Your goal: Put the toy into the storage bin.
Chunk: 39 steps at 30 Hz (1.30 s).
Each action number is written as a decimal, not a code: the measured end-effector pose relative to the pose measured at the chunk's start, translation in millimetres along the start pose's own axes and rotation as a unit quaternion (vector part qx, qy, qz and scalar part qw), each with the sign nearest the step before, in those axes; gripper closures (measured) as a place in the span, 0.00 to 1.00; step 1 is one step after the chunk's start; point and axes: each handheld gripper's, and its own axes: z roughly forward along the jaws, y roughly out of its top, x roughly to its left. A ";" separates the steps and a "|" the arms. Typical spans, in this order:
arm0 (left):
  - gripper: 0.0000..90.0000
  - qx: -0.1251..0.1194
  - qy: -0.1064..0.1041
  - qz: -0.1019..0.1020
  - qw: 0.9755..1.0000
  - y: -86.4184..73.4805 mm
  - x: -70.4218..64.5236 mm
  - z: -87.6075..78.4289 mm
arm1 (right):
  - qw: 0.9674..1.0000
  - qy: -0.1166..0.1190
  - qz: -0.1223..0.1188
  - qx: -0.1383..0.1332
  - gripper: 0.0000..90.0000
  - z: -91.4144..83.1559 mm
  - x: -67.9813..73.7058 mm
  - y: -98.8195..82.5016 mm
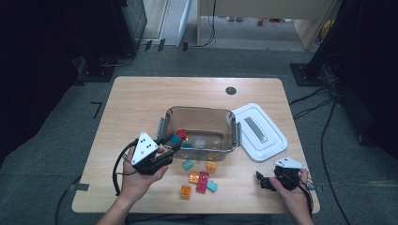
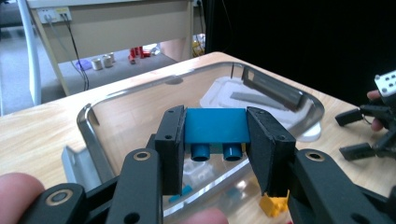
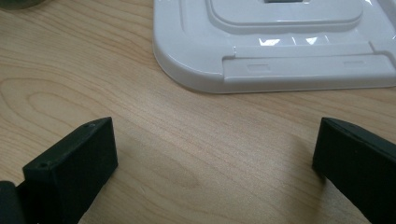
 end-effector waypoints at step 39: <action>0.26 0.069 -0.042 -0.074 0.994 12.3 24.7 35.1 | 1.000 0.000 -0.001 0.000 0.00 0.0 -0.1 -0.1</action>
